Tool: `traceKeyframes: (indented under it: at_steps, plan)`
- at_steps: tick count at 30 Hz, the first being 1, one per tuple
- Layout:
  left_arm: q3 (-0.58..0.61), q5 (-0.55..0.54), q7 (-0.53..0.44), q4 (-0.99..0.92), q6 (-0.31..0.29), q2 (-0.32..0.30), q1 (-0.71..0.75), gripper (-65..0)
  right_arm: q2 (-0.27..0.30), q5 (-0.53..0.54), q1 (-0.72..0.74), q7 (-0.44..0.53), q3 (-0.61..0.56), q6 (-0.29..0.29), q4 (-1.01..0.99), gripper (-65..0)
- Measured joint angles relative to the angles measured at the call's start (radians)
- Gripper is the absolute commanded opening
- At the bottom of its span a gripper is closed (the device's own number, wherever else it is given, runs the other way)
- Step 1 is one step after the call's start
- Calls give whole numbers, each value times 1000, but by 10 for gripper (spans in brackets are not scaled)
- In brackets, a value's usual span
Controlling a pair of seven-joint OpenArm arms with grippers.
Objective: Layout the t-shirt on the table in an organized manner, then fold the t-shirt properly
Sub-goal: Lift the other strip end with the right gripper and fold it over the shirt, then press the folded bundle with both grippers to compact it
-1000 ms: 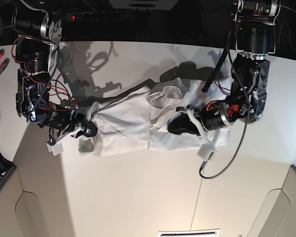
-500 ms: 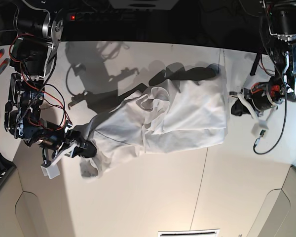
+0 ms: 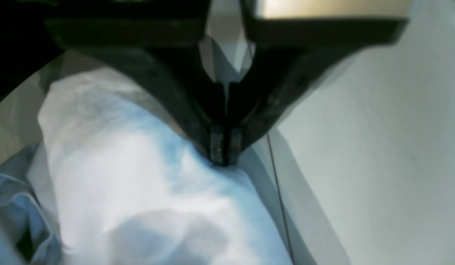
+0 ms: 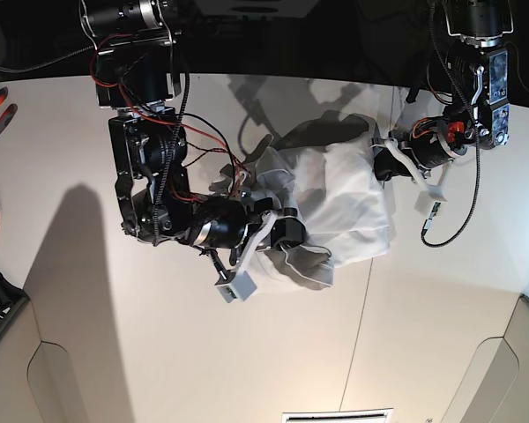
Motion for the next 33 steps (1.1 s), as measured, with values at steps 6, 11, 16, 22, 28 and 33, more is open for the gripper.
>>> traceKeyframes:
  at_steps: [6,11,16,22,28,33]
  plan:
    - [0,-2,0,0,0,0,0,-637,-9,-85,-5,67,-138,-81,0,-650]
    - [0,-1,0,0,0,0,0,-637,-1,-129,-2,116,-230,-120,0,-650]
    - [0,-2,0,0,0,0,0,-637,-2,-146,-2,179,-320,-128,0,-650]
    - [0,-2,0,0,0,0,0,-637,-2,-146,9,258,-375,-132,0,-649]
    - [0,-4,0,0,0,0,0,-637,-1,-126,9,258,-377,-87,0,-337]
    - [0,-21,1,0,0,0,0,-637,-1,-20,9,257,-377,-40,0,-338]
